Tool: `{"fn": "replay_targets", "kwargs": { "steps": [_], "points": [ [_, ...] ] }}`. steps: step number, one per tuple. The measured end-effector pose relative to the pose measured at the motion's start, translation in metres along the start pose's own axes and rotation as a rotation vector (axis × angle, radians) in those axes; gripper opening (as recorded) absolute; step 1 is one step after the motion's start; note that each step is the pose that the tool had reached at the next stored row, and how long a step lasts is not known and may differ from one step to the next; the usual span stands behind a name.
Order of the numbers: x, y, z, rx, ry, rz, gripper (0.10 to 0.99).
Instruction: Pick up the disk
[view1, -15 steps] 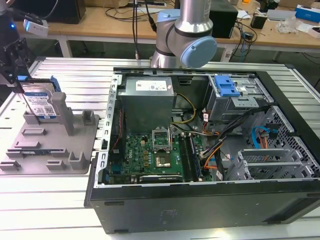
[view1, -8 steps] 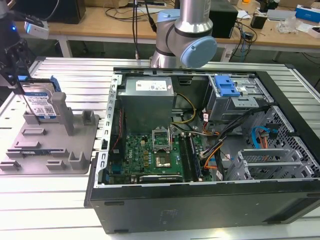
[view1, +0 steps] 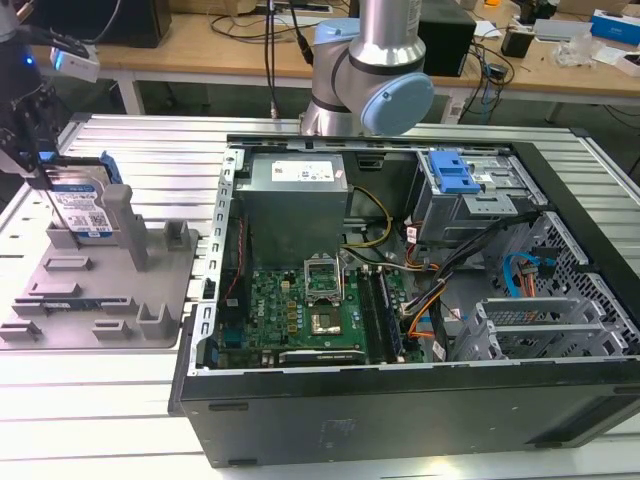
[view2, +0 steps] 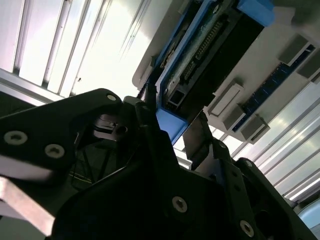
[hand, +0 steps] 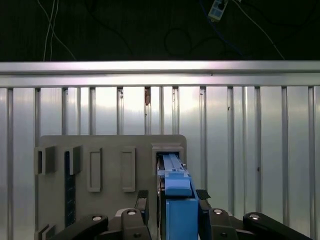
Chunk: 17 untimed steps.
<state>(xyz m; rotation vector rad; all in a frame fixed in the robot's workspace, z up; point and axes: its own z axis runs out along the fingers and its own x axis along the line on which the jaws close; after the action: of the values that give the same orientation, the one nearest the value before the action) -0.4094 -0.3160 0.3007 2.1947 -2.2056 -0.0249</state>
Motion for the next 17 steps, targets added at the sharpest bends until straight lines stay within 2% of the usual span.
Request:
{"fn": "replay_targets", "kwargs": {
  "steps": [1, 2, 17],
  "points": [
    [0.0000, 0.0000, 0.0003, 0.000, 0.0000, 0.000, 0.478],
    [0.0000, 0.0000, 0.0007, 0.000, 0.0000, 0.000, 0.408],
    [-0.0024, 0.0020, 0.0019, 0.001, 0.0000, 0.000, 0.408]
  ]
}}
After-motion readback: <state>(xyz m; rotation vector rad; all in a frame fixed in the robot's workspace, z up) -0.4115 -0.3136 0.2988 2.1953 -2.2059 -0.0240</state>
